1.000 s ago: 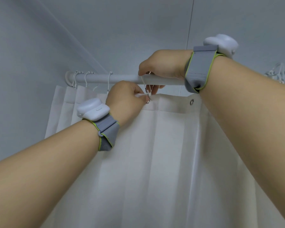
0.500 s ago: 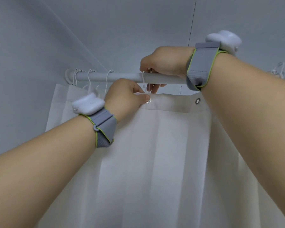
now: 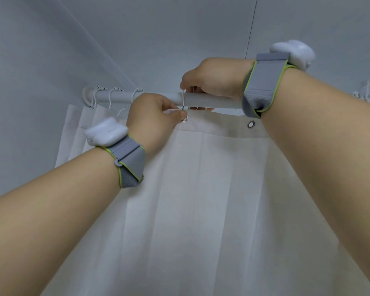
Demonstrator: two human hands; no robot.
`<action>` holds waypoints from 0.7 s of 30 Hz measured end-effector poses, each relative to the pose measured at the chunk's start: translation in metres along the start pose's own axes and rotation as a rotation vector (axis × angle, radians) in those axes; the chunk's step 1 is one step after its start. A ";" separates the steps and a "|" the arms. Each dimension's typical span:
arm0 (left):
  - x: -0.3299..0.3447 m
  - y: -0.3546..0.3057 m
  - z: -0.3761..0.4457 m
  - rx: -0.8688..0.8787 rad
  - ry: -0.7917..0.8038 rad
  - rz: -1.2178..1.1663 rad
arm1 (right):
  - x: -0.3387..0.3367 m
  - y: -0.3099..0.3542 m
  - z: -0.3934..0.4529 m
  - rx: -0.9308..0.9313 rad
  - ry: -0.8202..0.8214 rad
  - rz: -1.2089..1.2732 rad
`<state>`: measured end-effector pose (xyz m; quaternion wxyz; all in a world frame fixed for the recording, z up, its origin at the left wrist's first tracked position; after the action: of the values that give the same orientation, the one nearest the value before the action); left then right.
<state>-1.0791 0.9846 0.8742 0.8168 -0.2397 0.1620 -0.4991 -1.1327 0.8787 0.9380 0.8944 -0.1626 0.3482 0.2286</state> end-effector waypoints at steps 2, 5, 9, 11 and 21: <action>0.003 0.000 0.000 -0.031 0.050 -0.023 | -0.001 -0.001 0.001 0.009 -0.014 0.010; 0.004 0.005 0.002 -0.083 0.089 -0.113 | -0.001 -0.003 0.003 0.019 -0.031 0.050; 0.006 0.012 0.005 -0.190 0.122 -0.210 | 0.000 -0.007 0.006 0.038 -0.038 0.117; 0.008 0.013 0.005 -0.206 0.116 -0.262 | 0.000 -0.009 0.007 0.043 -0.033 0.140; 0.010 0.017 0.001 -0.160 0.034 -0.269 | 0.006 -0.014 0.009 0.098 0.053 0.254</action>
<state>-1.0614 0.9831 0.8651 0.7181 -0.3149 0.1814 -0.5935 -1.1170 0.8727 0.9417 0.8555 -0.0793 0.4004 0.3185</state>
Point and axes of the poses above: each hand's wrist, its own z-axis towards the middle knuckle, its own x-axis out of the palm, y = z × x, the point moved 7 cm from there along z, towards the middle knuckle, and after that the axes turned 15 degrees about -x, right-handed, at the moved point
